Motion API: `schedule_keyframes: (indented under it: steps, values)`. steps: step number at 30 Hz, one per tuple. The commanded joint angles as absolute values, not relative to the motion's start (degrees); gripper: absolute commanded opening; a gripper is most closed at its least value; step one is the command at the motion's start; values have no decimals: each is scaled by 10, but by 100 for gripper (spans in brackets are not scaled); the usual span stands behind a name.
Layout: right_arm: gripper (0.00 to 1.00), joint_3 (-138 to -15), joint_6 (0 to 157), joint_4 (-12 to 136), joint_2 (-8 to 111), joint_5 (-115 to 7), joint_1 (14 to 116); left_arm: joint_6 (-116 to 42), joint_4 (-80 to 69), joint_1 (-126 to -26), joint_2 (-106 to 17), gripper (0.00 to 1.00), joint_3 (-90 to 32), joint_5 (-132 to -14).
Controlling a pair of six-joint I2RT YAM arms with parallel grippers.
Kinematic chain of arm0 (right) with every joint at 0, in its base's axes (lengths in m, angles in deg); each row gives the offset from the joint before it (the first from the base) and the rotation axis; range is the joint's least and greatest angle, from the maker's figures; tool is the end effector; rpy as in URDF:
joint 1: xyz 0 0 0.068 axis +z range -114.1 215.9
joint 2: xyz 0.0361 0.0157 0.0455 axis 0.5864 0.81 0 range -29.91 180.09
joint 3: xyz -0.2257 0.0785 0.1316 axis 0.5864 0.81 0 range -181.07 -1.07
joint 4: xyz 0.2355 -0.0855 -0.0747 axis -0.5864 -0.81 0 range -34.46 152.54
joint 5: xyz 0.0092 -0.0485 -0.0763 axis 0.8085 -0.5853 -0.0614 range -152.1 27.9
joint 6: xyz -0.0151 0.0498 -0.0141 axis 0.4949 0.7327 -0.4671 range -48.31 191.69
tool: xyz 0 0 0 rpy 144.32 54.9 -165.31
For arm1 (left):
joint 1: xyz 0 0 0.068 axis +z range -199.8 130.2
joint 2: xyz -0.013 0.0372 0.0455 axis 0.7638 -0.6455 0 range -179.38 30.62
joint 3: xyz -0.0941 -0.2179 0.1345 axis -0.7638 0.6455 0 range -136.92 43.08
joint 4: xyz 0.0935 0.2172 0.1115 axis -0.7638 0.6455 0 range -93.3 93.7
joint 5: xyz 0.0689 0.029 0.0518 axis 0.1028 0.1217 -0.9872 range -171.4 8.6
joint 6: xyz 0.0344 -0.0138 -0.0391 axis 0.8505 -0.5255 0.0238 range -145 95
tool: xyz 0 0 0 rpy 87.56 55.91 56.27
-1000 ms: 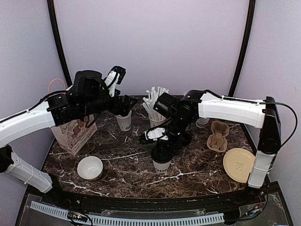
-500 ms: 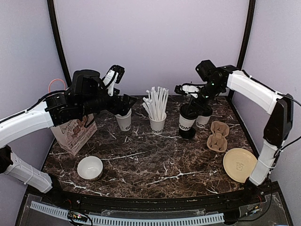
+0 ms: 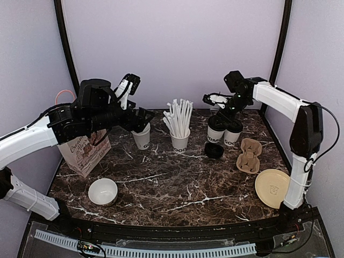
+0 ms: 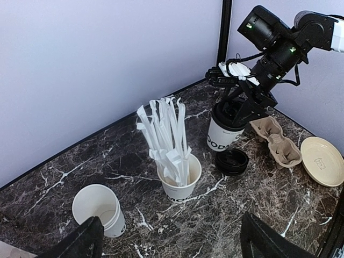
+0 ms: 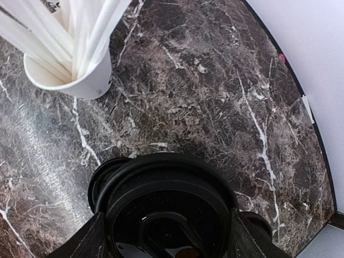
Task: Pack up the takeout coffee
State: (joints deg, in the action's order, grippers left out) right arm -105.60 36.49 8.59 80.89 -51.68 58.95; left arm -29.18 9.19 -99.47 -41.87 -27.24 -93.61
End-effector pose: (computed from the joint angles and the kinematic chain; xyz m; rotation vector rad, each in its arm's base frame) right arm 0.3820 0.1697 0.2986 -1.3215 2.2422 0.1626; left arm 0.1954 -0.2185 0.3886 0.5712 1.7553 -0.4678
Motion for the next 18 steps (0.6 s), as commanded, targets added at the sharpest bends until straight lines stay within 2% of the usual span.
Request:
schedule_keyframes:
  steps: [1, 8, 13, 18]
  values:
    - [67, -1089, 396, 135, 832, -533, 577, -300, 93, -994, -408, 90, -279, -918]
    - [67, -1107, 399, 122, 873, -528, 566, -293, 105, -994, -416, 90, -292, -912]
    - [68, -1128, 400, 88, 906, -522, 565, -282, 133, -995, -417, 90, -311, -950]
    - [79, -1143, 405, 66, 919, -517, 565, -267, 173, -994, -418, 91, -337, -988]
